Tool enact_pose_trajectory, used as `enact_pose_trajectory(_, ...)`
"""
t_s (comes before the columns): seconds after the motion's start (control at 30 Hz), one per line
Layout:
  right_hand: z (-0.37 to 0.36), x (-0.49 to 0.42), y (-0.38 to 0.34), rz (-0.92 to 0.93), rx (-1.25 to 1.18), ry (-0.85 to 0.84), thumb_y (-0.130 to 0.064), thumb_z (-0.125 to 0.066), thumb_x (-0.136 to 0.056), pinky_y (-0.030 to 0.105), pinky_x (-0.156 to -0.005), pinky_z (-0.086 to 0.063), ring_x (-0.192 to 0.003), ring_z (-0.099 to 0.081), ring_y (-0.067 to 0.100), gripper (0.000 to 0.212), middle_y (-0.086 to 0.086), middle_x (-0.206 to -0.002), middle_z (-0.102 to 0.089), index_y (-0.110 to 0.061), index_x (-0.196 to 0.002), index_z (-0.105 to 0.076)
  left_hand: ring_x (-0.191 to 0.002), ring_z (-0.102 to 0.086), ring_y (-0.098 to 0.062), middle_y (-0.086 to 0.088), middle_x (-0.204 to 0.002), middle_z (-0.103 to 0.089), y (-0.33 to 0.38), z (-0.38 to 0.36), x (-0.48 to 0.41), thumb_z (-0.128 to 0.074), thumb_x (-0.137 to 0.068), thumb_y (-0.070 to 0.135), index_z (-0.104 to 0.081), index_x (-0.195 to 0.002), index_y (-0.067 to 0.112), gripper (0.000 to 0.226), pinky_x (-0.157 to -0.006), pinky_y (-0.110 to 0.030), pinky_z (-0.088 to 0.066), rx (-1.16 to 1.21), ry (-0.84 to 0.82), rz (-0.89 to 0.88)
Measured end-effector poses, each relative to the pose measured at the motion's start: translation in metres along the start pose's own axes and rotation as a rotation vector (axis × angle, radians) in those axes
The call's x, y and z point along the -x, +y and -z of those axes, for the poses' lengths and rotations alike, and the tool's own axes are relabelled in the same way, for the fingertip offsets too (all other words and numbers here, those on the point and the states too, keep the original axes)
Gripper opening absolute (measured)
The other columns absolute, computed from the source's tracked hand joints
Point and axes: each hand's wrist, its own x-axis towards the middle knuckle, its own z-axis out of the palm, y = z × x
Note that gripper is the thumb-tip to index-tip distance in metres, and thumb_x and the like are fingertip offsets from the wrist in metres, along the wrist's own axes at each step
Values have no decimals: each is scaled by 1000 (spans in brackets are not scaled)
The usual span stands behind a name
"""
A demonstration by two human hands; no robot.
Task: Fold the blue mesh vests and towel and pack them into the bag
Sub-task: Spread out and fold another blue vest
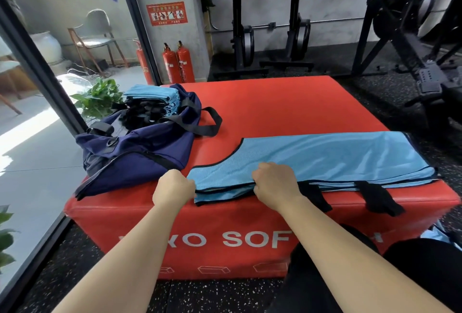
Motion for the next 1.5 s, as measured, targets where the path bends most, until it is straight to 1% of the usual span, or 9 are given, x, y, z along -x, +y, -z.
enact_pose_trajectory(0.3, -13, 9, 9, -8, -55, 29, -25, -47, -92, 32, -68, -27, -86, -48, 21, 18, -2, -86, -43, -14, -92, -61, -58, -47, -20, -1, -65, -51, 11, -3, 10, -52, -79, 26, -47, -63, 12, 22, -54, -26, -33, -127, 5, -31)
enact_pose_trajectory(0.6, -17, 9, 8, -47, -170, 32, -24, -49, -92, 31, -76, -26, -100, -51, 20, 20, -2, -99, -54, -18, -104, -65, -62, -51, -20, -2, -67, -55, 15, -6, 5, -57, -78, 25, -53, -71, 9, 18, -60, -28, -39, -41, -147, 22)
enact_pose_trajectory(0.9, -13, 13, 10, -35, -316, -60, -33, -54, -88, 32, -88, -35, -103, -50, 16, 25, -8, -93, -49, -22, -107, -67, -59, -53, -21, -5, -65, -59, 2, 2, 0, -65, -75, 15, -57, -66, 8, 14, -52, -25, -37, -49, 17, 16)
enact_pose_trajectory(1.03, -8, 7, 22, -221, -455, 139, -38, -47, -94, 31, -84, -40, -107, -52, 18, 32, -3, -105, -62, -20, -108, -69, -71, -54, -22, -6, -86, -63, 12, 2, 9, -60, -76, 18, -52, -83, 12, 12, -58, -28, -37, -191, 131, -37)
enact_pose_trajectory(1.1, -15, 5, 34, -317, -320, 101, -41, -35, -100, 36, -100, -34, -127, -42, 25, 43, 7, -131, -54, -17, -129, -57, -96, -54, -27, -5, -102, -58, 22, -3, 19, -62, -81, 26, -50, -100, 15, 25, -72, -35, -41, -321, 287, -153)
enact_pose_trajectory(1.17, -27, 8, 40, -369, -213, -152, -55, -21, -100, 45, -117, -13, -147, -11, 30, 64, 17, -159, -17, -19, -154, -20, -110, -49, -28, -3, -113, -56, 37, -14, 25, -60, -86, 33, -54, -109, 18, 28, -87, -38, -39, -386, 392, -399)
enact_pose_trajectory(1.27, -42, 18, 42, -403, -213, -339, -74, -10, -91, 58, -116, 5, -148, 18, 29, 80, 12, -161, 19, -30, -155, 10, -143, -26, -27, 0, -148, -39, 50, -40, 25, -44, -98, 47, -47, -137, 30, 43, -114, -41, -18, -374, 37, -653)
enact_pose_trajectory(1.33, -45, 21, 42, -404, -201, -343, -79, -9, -87, 62, -115, 6, -147, 21, 30, 84, 10, -160, 23, -33, -154, 12, -151, 12, -26, 2, -165, 2, 49, -52, 21, -28, -98, 60, -13, -154, 40, 61, -119, -51, 5, -456, -263, -566)
enact_pose_trajectory(1.5, -41, 22, 43, -413, -177, -376, -82, -10, -84, 65, -113, 7, -146, 24, 31, 88, 8, -159, 27, -34, -153, 16, -144, 32, -20, 7, -160, 27, 43, -56, 15, -23, -88, 79, 14, -151, 47, 80, -116, -56, 16, -524, -376, -478)
